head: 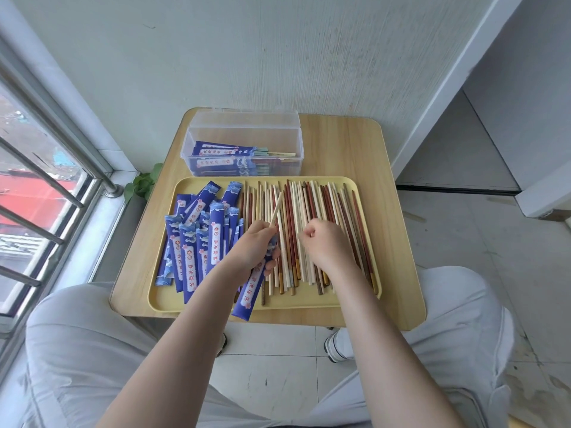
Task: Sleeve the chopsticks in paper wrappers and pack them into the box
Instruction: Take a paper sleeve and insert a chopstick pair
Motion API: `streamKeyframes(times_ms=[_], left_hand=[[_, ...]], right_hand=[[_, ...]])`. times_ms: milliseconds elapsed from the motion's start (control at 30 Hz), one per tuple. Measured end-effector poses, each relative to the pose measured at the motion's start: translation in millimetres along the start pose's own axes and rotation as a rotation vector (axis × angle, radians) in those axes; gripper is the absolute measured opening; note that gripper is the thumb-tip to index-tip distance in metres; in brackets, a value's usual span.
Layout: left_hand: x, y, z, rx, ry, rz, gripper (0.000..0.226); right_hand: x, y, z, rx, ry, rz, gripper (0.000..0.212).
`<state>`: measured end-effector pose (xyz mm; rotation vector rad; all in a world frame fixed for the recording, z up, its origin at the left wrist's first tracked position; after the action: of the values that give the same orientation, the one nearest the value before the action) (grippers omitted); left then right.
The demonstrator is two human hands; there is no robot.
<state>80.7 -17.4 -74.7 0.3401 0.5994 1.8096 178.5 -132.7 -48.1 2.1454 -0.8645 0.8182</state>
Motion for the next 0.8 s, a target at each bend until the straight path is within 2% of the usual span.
streamKeyframes(times_ms=[67,133,233,433,633,800], left_hand=[[3.1,-0.5,-0.5,-0.008,0.019,0.038,0.01],[5.3,-1.1,-0.9,-0.017,0.041,0.077,0.007],[7.3,-2.5,-2.3,-0.018,0.055,0.101,0.007],[9.0,-1.7,-5.6,-0.009,0.047,0.109,0.011],[9.6,-5.8,-10.7,0.0,0.043,0.133,0.013],[10.4,-7.9,-15.9,0.017,0.042,0.136,0.012]], right_hand=[[-9.7,-0.4,-0.4,-0.051,0.215,-0.013,0.02],[-17.1,-2.7,-2.4,-0.089,0.284,-0.001,0.021],[-23.3,-7.2,-3.0,-0.12,0.233,-0.005,0.019],[-16.1,-8.0,5.9,-0.134,0.054,0.013,0.041],[-18.9,-9.1,7.6,-0.128,0.08,-0.008,0.035],[-25.8,-14.1,9.5,-0.192,0.046,-0.016,0.035]])
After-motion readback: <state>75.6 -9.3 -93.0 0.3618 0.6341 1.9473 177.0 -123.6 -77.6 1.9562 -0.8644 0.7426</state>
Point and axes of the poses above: each hand's wrist, its own y-axis away from the middle knuckle, its own x-axis out of the back of the hand, z = x × y, the point moved 7 cm from there along -y, towards the middle knuckle, and after that the axes turned 7 degrees about -z, right-handed, at the moved point
